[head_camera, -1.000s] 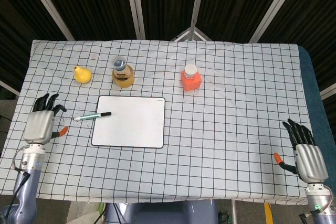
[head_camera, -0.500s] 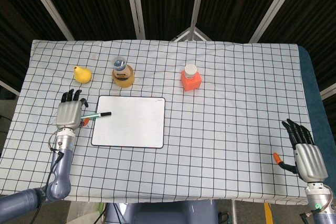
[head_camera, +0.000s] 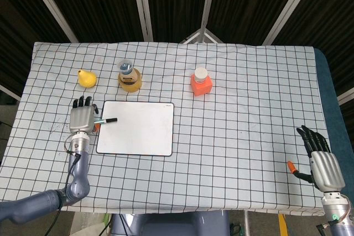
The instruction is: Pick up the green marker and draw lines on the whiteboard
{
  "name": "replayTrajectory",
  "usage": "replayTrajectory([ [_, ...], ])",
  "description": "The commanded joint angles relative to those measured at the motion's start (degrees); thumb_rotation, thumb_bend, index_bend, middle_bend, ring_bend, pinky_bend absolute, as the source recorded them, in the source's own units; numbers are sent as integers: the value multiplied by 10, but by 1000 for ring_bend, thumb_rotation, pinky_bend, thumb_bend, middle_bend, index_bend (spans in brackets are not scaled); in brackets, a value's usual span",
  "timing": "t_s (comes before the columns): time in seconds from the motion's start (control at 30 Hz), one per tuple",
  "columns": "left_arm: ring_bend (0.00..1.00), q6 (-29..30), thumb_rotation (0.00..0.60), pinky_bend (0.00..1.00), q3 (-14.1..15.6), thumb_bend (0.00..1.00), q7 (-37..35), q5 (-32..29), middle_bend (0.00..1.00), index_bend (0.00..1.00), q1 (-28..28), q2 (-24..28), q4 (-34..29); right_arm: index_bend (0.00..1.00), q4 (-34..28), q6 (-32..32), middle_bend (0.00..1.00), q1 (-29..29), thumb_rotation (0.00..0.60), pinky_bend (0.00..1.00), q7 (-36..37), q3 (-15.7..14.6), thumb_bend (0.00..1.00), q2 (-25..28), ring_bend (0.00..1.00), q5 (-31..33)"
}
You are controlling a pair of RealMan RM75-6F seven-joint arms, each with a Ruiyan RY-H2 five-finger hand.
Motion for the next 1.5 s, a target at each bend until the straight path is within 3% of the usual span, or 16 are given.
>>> replayTrajectory([
  [0.03, 0, -5, 600, 76, 5, 398, 2, -7, 82, 432, -8, -15, 18, 0, 0, 0, 0, 0, 600, 0, 0, 0, 324, 0, 0, 0],
  [0.5, 0, -12, 600, 74, 13, 445, -7, -18, 87, 490, -18, -40, 60, 0, -3, -1, 0, 0, 600, 0, 3, -1, 325, 2, 0, 1],
  [0.67, 0, -15, 600, 74, 17, 532, -4, -26, 98, 547, -19, -42, 67, 0, -3, 0, 0, -1, 600, 0, 5, -1, 324, 2, 0, 0],
  [0.97, 0, -4, 600, 74, 19, 605, -37, 2, 128, 617, -11, -27, 33, 0, -4, -1, 0, -1, 600, 0, 5, -1, 325, 2, 0, 1],
  [1.27, 0, 7, 600, 75, 13, 603, -164, 112, 149, 635, 11, 30, -122, 0, -7, -3, 0, 0, 600, 0, 7, 0, 324, 3, 0, 4],
  [1.5, 8, -37, 600, 101, 18, 594, -338, 214, 172, 650, 11, 25, -146, 0, -7, -3, 0, 0, 600, 0, 10, 0, 324, 4, 0, 4],
])
